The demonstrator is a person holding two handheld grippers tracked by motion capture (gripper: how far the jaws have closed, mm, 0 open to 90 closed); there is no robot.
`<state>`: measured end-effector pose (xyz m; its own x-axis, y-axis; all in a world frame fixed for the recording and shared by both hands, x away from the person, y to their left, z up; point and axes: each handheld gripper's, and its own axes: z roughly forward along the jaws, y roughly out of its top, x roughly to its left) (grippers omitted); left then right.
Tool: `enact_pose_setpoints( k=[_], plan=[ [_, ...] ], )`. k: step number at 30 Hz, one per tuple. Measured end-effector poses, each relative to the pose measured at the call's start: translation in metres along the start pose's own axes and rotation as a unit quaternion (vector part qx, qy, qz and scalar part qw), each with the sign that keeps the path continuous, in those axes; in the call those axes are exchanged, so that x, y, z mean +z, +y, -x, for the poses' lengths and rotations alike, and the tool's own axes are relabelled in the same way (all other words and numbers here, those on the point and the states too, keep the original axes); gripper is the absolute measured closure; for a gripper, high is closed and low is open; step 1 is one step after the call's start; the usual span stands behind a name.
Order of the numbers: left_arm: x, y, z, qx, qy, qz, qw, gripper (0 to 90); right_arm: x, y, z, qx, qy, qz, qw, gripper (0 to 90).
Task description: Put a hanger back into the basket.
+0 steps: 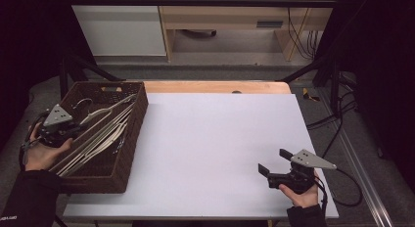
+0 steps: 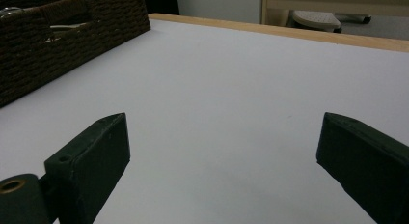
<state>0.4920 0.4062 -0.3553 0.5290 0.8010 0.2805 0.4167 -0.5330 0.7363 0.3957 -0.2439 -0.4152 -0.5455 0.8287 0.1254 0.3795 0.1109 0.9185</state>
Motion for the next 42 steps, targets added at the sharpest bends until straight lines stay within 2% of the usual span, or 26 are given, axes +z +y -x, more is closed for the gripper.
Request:
enact_pose_setpoints(
  k=[3, 5, 7, 11, 12, 16, 18, 19, 23, 24, 27, 29, 30, 31, 32, 33, 34, 38, 40, 41, 42],
  plan=[
    [0.006, -0.007, 0.003, -0.006, 0.002, 0.003, 1.0, 85.5, 0.0, 0.0, 0.0, 0.0, 0.0, -0.001, 1.0, 5.3],
    [0.01, -0.008, 0.005, -0.008, 0.0, -0.013, 0.9999, 85.0, 0.0, 0.0, 0.0, -0.001, -0.001, -0.002, 1.0, 5.3],
    [0.011, -0.01, 0.005, -0.01, -0.001, -0.018, 0.9998, 84.7, 0.0, 0.0, 0.0, -0.002, 0.0, -0.003, 1.0, 5.3],
    [0.015, -0.015, 0.005, -0.028, -0.019, -0.049, 0.9982, 81.7, 0.0, 0.0, -0.001, 0.0, 0.002, -0.003, 1.0, 5.3],
    [0.014, -0.016, 0.004, -0.037, -0.025, -0.048, 0.9979, 81.4, 0.0, 0.0, -0.001, 0.001, 0.003, -0.004, 1.0, 5.3],
    [0.011, -0.015, 0.005, -0.023, -0.03, -0.062, 0.9973, 78.3, 0.001, -0.001, -0.001, -0.004, 0.003, -0.003, 1.0, 5.3],
    [0.008, -0.015, 0.006, -0.026, -0.036, -0.063, 0.997, 73.6, 0.001, -0.001, -0.001, -0.008, 0.003, -0.002, 1.0, 5.4],
    [0.007, -0.015, 0.007, -0.021, -0.037, -0.068, 0.9968, 73.6, 0.001, -0.001, -0.001, -0.008, 0.003, -0.002, 1.0, 5.4],
    [0.0, -0.015, 0.009, -0.022, -0.038, -0.065, 0.9969, 69.7, 0.002, 0.0, -0.002, 0.0, 0.001, -0.002, 1.0, 5.4],
    [-0.005, -0.014, 0.011, -0.027, -0.042, -0.051, 0.9974, 67.4, 0.002, 0.0, -0.002, 0.0, 0.002, -0.002, 1.0, 5.4],
    [-0.011, -0.011, 0.012, -0.032, -0.049, -0.038, 0.9976, 66.1, 0.002, 0.0, -0.002, 0.0, 0.002, -0.002, 1.0, 5.4],
    [-0.017, -0.009, 0.014, -0.04, -0.047, -0.016, 0.9979, 65.2, 0.002, 0.0, -0.002, 0.001, 0.002, -0.002, 1.0, 5.4],
    [-0.021, -0.007, 0.014, -0.045, -0.049, -0.007, 0.9978, 64.8, 0.002, 0.0, -0.002, 0.001, 0.003, -0.001, 1.0, 5.4],
    [-0.027, -0.004, 0.016, -0.059, -0.046, 0.015, 0.9971, 63.8, 0.001, 0.0, -0.002, 0.001, 0.004, -0.001, 1.0, 5.4],
    [-0.027, -0.004, 0.016, -0.059, -0.046, 0.015, 0.9971, 62.5, 0.001, 0.0, -0.001, -0.002, 0.003, -0.002, 1.0, 5.4],
    [-0.03, -0.003, 0.018, -0.063, -0.045, 0.026, 0.9966, 62.5, 0.001, 0.0, -0.001, -0.002, 0.003, -0.002, 1.0, 5.4],
    [-0.038, 0.001, 0.023, -0.07, -0.041, 0.052, 0.9953, 58.9, 0.001, 0.0, -0.001, -0.001, 0.003, -0.002, 1.0, 5.4],
    [-0.048, 0.009, 0.036, -0.099, -0.047, 0.113, 0.9875, 48.9, 0.001, 0.0, -0.002, -0.003, 0.004, 0.0, 1.0, 5.2],
    [-0.05, 0.013, 0.044, -0.11, -0.057, 0.135, 0.9831, 44.1, 0.001, 0.0, -0.002, -0.003, 0.005, 0.001, 1.0, 5.0],
    [-0.05, 0.013, 0.044, -0.11, -0.057, 0.135, 0.9831, 40.7, 0.0, 0.001, -0.002, -0.003, 0.007, 0.002, 1.0, 5.0],
    [-0.051, 0.016, 0.054, -0.112, -0.065, 0.154, 0.9796, 37.8, 0.001, 0.001, -0.002, -0.002, 0.004, 0.003, 1.0, 5.0]
  ],
)
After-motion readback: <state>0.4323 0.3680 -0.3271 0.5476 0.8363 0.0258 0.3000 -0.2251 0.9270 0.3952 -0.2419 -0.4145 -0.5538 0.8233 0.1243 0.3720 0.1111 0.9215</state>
